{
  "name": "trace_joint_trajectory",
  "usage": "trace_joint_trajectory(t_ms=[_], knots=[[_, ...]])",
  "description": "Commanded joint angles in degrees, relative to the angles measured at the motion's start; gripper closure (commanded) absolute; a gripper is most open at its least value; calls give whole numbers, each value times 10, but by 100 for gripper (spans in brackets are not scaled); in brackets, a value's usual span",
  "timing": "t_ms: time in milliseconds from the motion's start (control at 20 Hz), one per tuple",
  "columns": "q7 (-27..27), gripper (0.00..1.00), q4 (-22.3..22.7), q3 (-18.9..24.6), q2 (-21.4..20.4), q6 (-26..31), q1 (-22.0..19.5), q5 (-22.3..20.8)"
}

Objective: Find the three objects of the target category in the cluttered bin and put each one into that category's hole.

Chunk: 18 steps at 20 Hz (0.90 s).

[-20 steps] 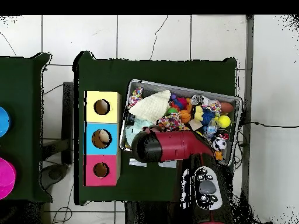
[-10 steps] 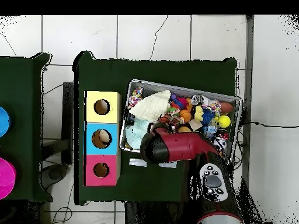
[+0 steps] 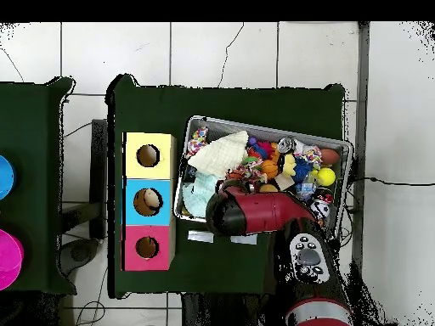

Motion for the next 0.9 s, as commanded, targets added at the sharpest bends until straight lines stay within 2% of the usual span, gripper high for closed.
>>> trace_joint_trajectory(t_ms=[50,250,300,750,850,900], knots=[[-1,0,-46,38,42,55,-7,-9],[-9,0,-57,34,57,70,-1,-13],[-13,100,-54,42,57,84,-6,-7],[12,100,-55,20,38,104,19,4],[6,100,-44,23,14,122,21,8],[2,100,-28,23,-16,139,25,12]])
